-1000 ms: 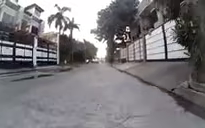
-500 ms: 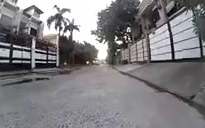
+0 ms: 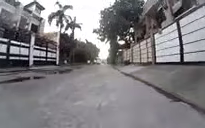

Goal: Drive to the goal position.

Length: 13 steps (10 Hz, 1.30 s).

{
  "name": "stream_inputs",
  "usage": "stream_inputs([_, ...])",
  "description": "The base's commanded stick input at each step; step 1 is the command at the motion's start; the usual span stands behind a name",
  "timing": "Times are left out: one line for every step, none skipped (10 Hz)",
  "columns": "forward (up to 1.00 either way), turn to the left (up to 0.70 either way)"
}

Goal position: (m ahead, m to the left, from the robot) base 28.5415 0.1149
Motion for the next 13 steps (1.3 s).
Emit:
stream_inputs([1.00,0.00])
stream_inputs([1.00,0.00])
stream_inputs([1.00,0.00])
stream_inputs([1.00,0.00])
stream_inputs([1.00,0.00])
stream_inputs([1.00,0.00])
stream_inputs([1.00,0.00])
stream_inputs([1.00,0.00])
stream_inputs([1.00,0.00])
stream_inputs([1.00,0.00])
stream_inputs([1.00,-0.39])
stream_inputs([1.00,-0.29])
stream_inputs([1.00,0.00])
